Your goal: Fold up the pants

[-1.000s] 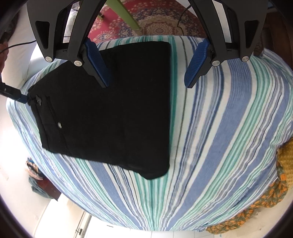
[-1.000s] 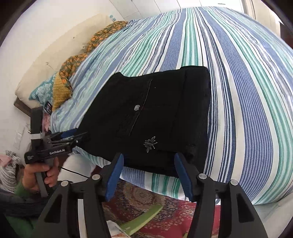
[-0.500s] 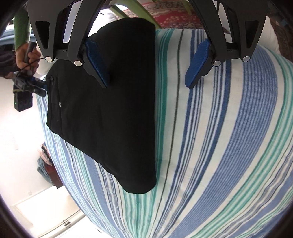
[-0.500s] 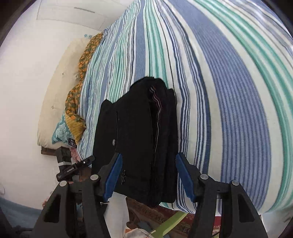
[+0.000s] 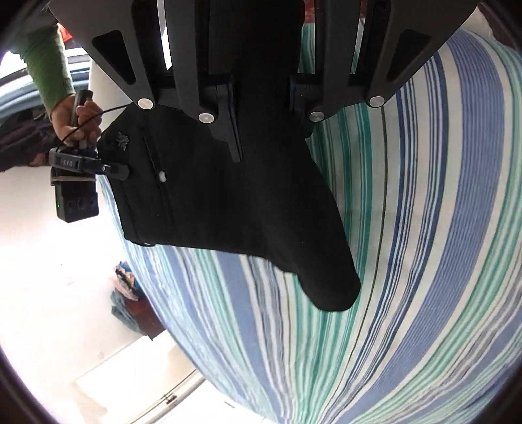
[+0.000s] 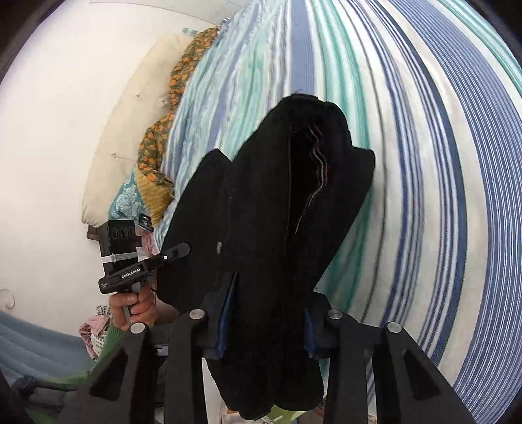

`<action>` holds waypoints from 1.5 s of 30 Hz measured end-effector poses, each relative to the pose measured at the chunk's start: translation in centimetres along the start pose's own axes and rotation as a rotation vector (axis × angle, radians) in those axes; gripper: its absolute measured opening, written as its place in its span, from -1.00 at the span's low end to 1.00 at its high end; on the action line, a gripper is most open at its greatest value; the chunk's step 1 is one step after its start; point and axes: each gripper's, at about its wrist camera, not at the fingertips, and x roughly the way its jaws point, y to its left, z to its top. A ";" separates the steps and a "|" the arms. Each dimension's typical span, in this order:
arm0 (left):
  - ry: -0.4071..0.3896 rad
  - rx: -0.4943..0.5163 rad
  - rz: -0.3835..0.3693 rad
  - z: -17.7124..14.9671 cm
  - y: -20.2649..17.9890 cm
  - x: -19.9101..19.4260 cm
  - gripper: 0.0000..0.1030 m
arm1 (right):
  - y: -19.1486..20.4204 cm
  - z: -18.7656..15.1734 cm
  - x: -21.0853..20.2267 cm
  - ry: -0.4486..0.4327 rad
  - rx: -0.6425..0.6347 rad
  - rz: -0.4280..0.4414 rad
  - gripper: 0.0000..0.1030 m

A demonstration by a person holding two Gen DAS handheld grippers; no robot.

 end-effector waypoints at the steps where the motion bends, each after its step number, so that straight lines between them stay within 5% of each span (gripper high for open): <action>1: -0.019 0.026 0.021 1.1 -0.4 -0.6 -0.59 | 1.3 1.0 -0.3 -0.016 -0.034 0.008 -0.34; 7: -0.162 0.085 0.124 9.3 -0.4 -1.5 -0.49 | 7.0 9.5 -1.5 -0.123 -0.200 -0.046 -0.33; 9: -0.190 0.124 0.258 10.8 0.1 0.2 -0.03 | 7.1 11.8 -1.4 -0.164 -0.210 -0.063 -0.23; 10: -0.194 0.134 0.351 10.7 0.7 1.1 0.37 | 6.5 12.8 -1.1 -0.180 -0.206 -0.097 -0.05; 11: -0.196 0.143 0.437 10.3 1.1 2.2 0.41 | 5.3 13.6 -1.0 -0.187 -0.189 -0.157 0.12; 12: -0.184 0.157 0.499 9.4 1.4 3.3 0.40 | 3.9 13.7 -1.2 -0.189 -0.160 -0.246 0.31; 15: -0.188 0.185 0.547 4.9 1.8 3.5 0.39 | 0.6 11.7 -2.1 -0.173 -0.147 -0.524 0.31; 18: -0.212 0.226 0.609 0.6 -0.1 2.9 0.69 | -0.5 7.0 -4.4 -0.208 -0.197 -0.619 0.34; 20: -0.235 0.227 0.655 -0.9 -1.6 2.5 0.85 | -0.9 3.7 -5.8 -0.228 -0.226 -0.679 0.64; 22: -0.255 0.211 0.658 -1.5 -3.1 2.1 0.85 | 0.3 1.2 -5.9 -0.262 -0.251 -0.702 1.00; 28: -0.351 0.160 0.703 -3.4 -5.6 -0.1 0.95 | 5.8 -3.4 -2.9 -0.350 -0.271 -0.721 1.00; 33: -0.268 0.068 0.608 -4.2 -5.7 -0.7 0.95 | 9.1 -5.2 -0.3 -0.354 -0.279 -0.741 1.00; 45: -0.260 0.062 0.607 -5.8 -6.6 -1.6 0.95 | 12.6 -7.4 -0.3 -0.365 -0.345 -0.838 1.00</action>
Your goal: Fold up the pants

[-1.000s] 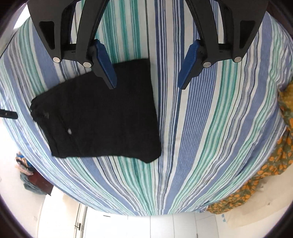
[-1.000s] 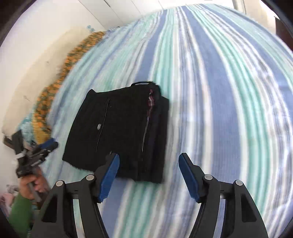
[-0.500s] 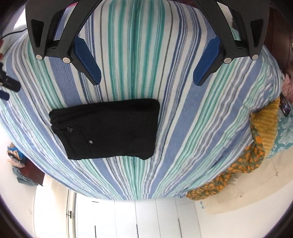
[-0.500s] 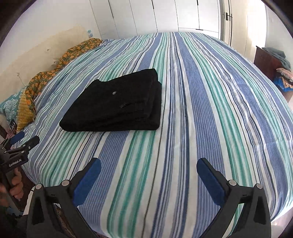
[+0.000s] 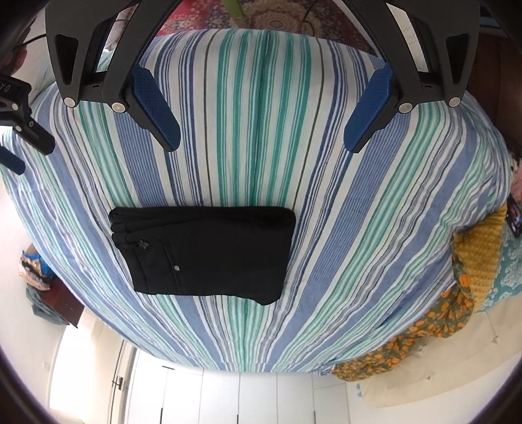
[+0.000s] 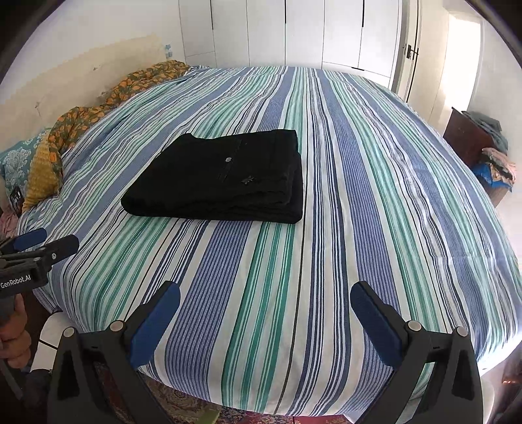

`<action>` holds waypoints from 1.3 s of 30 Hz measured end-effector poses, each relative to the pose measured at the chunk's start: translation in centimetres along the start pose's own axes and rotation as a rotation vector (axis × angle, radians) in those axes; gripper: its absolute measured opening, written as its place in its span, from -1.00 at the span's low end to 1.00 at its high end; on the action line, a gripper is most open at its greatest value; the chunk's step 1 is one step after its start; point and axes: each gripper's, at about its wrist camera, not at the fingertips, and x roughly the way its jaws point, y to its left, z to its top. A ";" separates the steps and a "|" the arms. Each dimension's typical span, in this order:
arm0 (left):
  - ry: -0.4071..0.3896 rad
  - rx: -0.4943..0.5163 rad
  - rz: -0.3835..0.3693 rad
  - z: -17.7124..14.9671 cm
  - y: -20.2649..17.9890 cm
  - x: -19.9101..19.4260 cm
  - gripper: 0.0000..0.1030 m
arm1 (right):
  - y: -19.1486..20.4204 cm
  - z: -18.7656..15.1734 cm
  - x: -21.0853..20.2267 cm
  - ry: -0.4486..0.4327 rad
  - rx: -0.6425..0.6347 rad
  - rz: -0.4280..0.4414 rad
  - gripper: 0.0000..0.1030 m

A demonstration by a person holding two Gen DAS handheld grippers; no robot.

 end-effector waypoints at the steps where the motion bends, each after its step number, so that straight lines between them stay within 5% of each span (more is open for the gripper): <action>1: -0.006 0.007 0.012 0.0 0.0 -0.2 0.95 | 0.0 0.0 -0.2 -0.005 0.004 -0.004 1.00; 17: -0.037 0.048 0.004 -0.9 -0.8 -2.7 0.95 | 2.9 0.5 -4.0 -0.060 -0.073 -0.020 1.00; 39: -0.035 0.040 -0.005 -0.7 -0.9 -2.7 0.95 | 3.3 -0.3 -3.6 -0.037 -0.089 -0.043 1.00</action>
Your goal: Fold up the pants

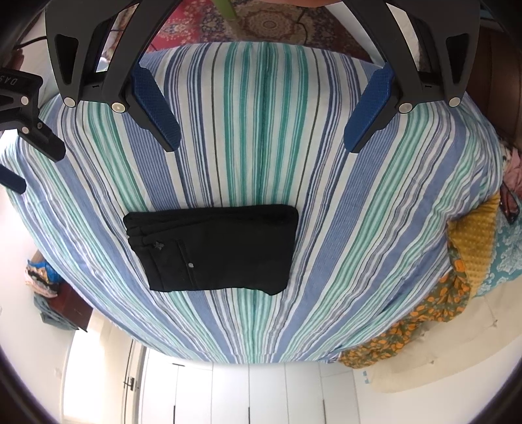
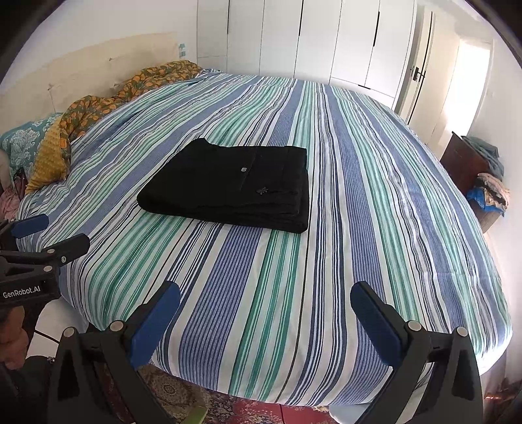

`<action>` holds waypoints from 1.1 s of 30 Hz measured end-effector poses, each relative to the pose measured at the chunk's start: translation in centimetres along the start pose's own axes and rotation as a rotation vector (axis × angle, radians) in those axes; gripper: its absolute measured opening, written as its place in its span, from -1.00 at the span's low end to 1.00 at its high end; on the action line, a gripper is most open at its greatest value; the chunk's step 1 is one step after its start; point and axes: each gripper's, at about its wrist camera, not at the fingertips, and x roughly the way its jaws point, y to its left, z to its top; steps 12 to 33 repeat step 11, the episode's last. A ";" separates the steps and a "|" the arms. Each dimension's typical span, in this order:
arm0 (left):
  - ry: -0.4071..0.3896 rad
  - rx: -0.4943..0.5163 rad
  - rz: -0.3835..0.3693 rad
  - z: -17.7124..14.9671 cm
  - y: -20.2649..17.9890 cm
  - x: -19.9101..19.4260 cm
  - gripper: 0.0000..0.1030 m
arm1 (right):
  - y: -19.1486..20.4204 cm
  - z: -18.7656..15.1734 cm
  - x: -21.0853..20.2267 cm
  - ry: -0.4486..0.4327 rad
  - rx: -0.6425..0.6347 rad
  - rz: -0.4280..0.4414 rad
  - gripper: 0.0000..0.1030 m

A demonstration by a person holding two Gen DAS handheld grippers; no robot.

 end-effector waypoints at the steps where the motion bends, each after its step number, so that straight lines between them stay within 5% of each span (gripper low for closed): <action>1: 0.002 0.000 0.000 0.0 0.0 0.1 0.95 | -0.1 0.0 -0.1 -0.003 0.000 -0.003 1.00; 33: 0.000 -0.011 0.007 -0.6 -0.1 0.1 0.95 | -0.2 -0.2 0.3 0.006 0.005 -0.005 1.00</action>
